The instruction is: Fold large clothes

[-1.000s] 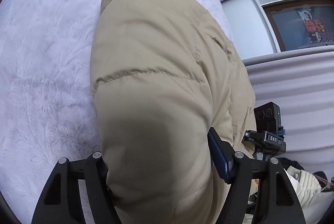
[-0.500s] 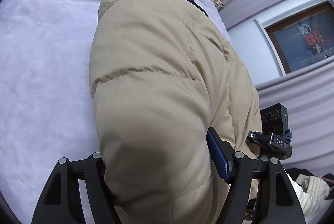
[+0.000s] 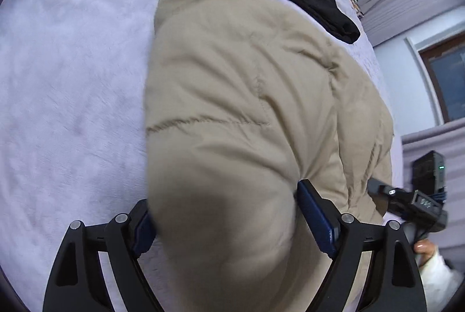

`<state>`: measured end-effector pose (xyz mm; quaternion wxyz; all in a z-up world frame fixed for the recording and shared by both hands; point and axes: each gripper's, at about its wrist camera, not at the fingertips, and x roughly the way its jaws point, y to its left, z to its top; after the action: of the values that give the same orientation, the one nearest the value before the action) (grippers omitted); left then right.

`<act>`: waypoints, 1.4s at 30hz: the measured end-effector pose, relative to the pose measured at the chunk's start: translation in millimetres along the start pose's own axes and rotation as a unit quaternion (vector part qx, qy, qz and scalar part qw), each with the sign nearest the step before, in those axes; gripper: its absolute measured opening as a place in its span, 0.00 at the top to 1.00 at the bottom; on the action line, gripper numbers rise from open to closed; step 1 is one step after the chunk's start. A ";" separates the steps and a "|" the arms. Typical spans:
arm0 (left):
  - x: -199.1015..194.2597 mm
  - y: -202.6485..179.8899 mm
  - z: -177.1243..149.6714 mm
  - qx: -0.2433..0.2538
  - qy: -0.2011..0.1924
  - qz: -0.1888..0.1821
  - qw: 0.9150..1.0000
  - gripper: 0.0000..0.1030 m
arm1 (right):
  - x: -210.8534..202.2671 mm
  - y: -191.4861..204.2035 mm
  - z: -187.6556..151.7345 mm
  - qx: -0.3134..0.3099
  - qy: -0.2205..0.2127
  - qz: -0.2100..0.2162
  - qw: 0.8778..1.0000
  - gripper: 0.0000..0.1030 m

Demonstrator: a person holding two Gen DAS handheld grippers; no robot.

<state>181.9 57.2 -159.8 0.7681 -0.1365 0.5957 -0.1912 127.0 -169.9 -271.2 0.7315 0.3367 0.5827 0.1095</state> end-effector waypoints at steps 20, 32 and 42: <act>24.1 -39.6 35.4 0.088 -0.088 0.117 0.985 0.15 | -39.4 50.0 42.4 -0.006 -0.091 -0.123 0.988 0.92; 25.2 -44.1 28.1 0.110 -0.086 0.142 0.980 0.15 | -78.5 45.9 6.9 -0.025 -0.090 -0.103 0.990 0.95; -46.4 -40.7 -4.1 0.120 -0.093 0.152 0.977 0.15 | -83.0 75.5 -67.5 -0.097 -0.031 -0.092 0.991 0.95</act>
<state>162.6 42.2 -103.0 0.8510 0.0318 0.5082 -0.1287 57.3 -134.5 -166.1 0.7850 0.2125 0.5753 0.0870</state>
